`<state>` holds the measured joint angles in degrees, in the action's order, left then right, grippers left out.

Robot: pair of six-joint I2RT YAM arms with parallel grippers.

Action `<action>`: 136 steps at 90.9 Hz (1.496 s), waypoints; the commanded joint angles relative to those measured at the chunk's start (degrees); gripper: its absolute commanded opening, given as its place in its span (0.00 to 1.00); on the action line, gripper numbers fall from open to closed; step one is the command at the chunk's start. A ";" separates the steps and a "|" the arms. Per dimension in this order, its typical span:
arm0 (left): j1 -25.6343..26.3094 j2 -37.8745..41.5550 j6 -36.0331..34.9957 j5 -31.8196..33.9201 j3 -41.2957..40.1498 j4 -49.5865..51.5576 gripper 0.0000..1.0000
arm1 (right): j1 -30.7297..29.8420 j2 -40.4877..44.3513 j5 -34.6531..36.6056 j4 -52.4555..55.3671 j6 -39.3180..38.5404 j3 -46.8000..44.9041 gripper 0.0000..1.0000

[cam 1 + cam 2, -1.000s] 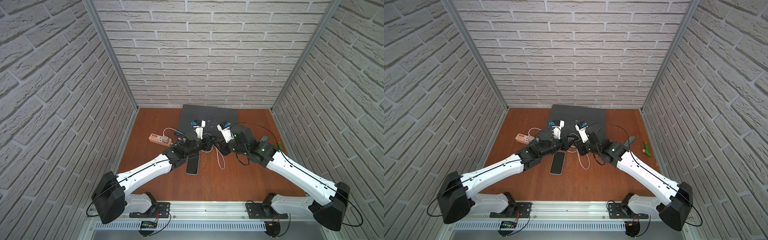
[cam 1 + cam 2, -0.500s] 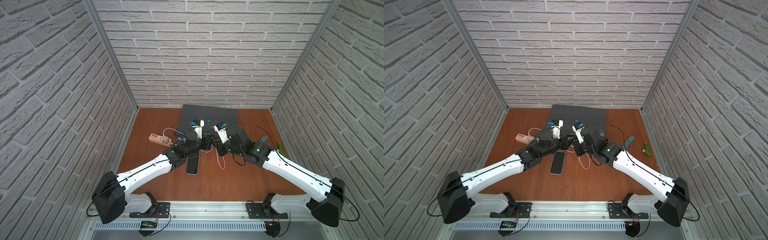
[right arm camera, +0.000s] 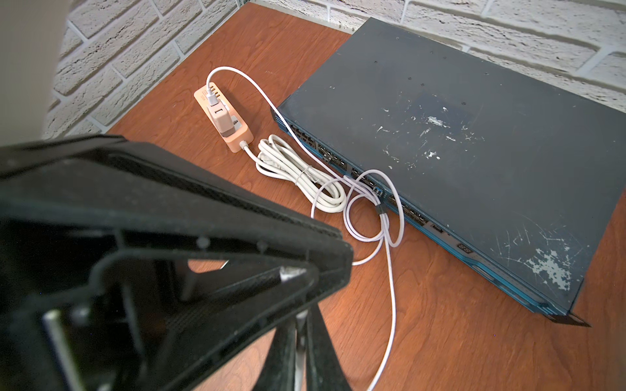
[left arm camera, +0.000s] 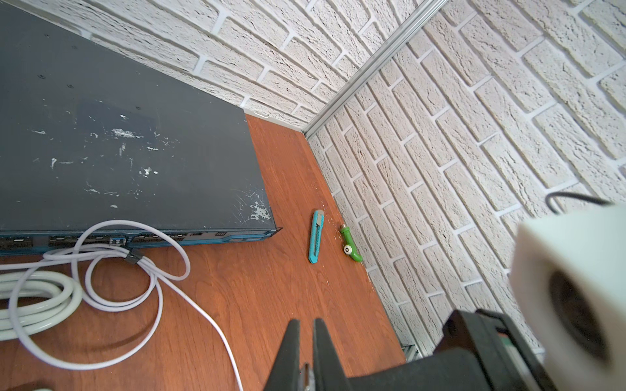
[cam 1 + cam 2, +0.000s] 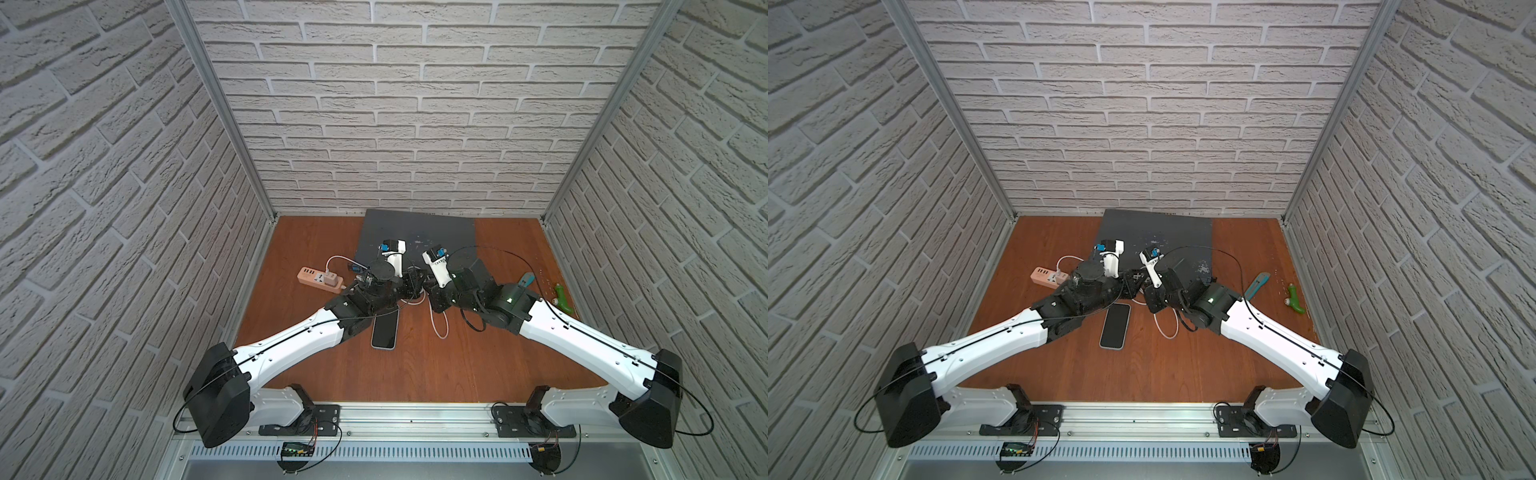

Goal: Plug the charging cable into the phone
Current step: Pick up the charging cable from the center of the board, then pick up the phone at the center of the board.

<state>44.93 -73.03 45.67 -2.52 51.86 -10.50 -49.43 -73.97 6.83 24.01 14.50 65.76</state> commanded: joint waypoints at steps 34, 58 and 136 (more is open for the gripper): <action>-9.07 15.69 4.07 -4.41 -8.55 0.94 0.47 | 1.51 4.50 -3.55 -1.38 -2.81 -4.74 0.03; -10.09 17.34 0.49 -5.01 -7.34 9.59 0.50 | 1.53 5.47 -6.41 -0.80 -4.80 -5.75 0.03; -5.63 -3.64 -5.61 8.88 9.60 46.17 0.98 | 6.06 9.82 8.62 10.20 2.64 -5.03 0.03</action>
<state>39.18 -74.02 40.77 2.61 58.00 30.00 -44.95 -63.59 16.14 33.50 13.96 59.07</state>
